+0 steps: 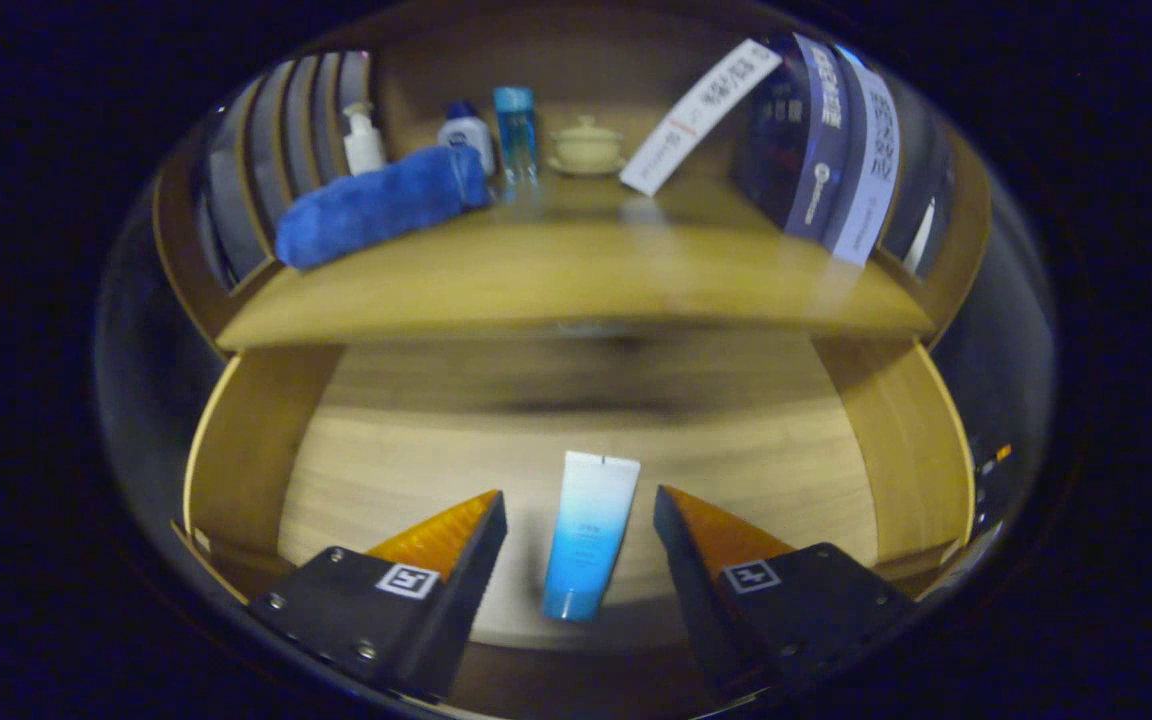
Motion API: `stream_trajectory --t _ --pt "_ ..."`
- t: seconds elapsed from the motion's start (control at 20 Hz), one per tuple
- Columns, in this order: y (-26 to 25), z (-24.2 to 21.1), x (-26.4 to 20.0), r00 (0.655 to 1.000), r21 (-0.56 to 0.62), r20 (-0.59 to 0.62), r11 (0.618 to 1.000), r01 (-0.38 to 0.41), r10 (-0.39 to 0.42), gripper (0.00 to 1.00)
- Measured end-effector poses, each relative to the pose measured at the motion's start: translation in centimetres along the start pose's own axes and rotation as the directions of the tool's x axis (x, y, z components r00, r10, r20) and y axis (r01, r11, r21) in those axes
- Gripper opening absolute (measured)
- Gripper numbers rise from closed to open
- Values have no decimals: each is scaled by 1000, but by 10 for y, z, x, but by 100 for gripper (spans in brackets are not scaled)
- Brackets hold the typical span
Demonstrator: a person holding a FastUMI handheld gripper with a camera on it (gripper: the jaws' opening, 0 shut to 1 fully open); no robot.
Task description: Pull open the drawer, take out the items inside it, and place them on the countertop above the cabinet.
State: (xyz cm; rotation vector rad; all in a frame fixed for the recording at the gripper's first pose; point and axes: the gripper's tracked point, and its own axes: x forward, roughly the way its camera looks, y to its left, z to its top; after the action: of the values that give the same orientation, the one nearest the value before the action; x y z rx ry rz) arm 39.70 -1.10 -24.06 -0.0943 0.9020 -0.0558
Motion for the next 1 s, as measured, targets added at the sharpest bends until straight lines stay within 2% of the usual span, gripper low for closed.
stream_trajectory --t 0.1,0.2,0.35,0.45,0.6,0.8,1.0 --pt "-10 0 8 999 -30 -14 999 40 -41 79" --pt "-11 -13 12 994 -44 -94 998 51 -55 79" --pt "-2 -22 19 982 4 -186 1000 23 -22 60" --pt "-8 -21 18 982 21 -182 998 57 -52 48" --pt "-20 -13 17 985 33 -140 994 105 -99 41" --pt "-17 9 -8 999 202 -4 979 32 -32 39" --pt "-3 11 -40 992 248 102 964 -99 75 39"
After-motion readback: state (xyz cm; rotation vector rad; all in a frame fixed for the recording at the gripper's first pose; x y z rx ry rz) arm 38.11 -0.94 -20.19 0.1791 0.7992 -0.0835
